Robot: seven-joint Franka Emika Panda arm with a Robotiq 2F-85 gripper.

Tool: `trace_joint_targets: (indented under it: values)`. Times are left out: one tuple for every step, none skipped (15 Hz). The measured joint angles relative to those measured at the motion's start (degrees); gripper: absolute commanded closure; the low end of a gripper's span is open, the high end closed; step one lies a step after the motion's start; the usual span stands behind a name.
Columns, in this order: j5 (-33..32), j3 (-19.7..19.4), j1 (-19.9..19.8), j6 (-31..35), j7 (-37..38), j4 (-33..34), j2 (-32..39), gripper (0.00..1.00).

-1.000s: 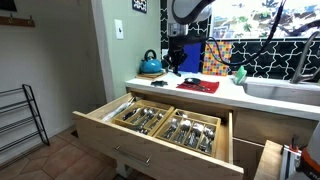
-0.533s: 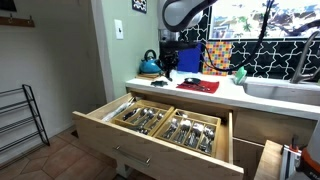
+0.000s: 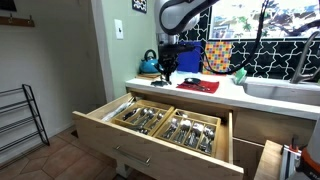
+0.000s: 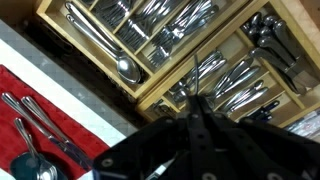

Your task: Put the spoon in the drawer

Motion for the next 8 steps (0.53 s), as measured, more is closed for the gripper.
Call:
trace_joint_targets:
  values:
    - [-0.46,-0.57,1.02,-0.75,2.55,0.83,1.55,0.99]
    - [-0.86,-1.14,2.07,-1.73,5.48,1.76,3.34,0.99]
    - [-1.34,-1.74,3.17,-2.59,8.70,2.81,5.26,0.99]
    - [-1.91,-2.44,4.27,-3.21,12.16,3.95,7.27,0.99]
    - [-2.30,-3.23,5.34,-3.95,15.47,5.13,9.31,0.99]
    - [-2.40,-4.06,6.36,-4.79,18.39,6.42,11.44,0.99]
    - [-2.41,-4.89,7.27,-5.56,20.92,7.64,13.44,0.99]
    - [-2.41,-5.71,8.10,-6.25,23.15,8.88,15.40,0.99]
